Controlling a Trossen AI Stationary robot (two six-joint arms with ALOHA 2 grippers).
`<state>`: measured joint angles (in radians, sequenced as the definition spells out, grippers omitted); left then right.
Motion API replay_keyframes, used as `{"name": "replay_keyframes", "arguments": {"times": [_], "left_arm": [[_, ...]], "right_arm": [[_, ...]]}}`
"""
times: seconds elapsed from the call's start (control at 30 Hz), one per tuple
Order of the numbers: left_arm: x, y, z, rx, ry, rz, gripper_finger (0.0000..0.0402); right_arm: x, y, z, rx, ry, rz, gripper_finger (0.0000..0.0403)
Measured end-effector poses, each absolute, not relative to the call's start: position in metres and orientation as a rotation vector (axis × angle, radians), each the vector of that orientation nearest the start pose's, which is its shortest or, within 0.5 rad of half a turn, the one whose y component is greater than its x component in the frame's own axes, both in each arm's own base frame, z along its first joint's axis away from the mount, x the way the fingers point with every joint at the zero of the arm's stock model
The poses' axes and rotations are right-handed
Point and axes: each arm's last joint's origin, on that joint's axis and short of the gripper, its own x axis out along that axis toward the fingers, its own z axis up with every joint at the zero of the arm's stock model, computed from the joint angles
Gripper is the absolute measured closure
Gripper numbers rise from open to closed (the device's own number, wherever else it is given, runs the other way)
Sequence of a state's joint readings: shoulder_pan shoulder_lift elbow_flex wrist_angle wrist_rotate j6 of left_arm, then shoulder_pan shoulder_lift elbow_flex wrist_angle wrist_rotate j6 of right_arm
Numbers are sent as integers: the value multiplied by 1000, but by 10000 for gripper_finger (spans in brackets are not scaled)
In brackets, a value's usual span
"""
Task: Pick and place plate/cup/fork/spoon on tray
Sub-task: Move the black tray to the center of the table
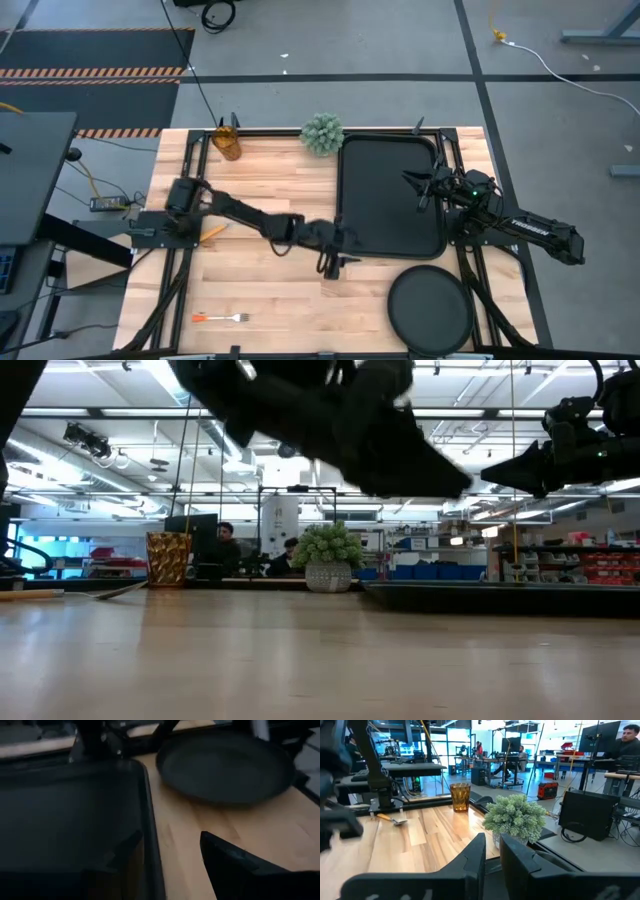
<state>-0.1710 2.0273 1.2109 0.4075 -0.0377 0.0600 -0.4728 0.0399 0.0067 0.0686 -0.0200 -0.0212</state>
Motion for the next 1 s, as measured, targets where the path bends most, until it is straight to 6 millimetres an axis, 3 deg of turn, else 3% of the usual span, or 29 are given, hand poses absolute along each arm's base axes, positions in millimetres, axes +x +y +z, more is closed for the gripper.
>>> {"name": "replay_keyframes", "arguments": {"times": [0.13,0.43,0.7,1.0], "left_arm": [[437,-76,136,69,408,-73,203],[442,-67,99,35,447,-40,221],[439,-77,90,178,490,-84,230],[437,-80,88,158,541,-62,231]], "right_arm": [[89,-45,170,-31,-36,-454,341],[89,-45,170,-31,-37,-454,341],[89,-45,170,-31,-37,-453,341],[89,-45,170,-31,-37,-454,341]]}}
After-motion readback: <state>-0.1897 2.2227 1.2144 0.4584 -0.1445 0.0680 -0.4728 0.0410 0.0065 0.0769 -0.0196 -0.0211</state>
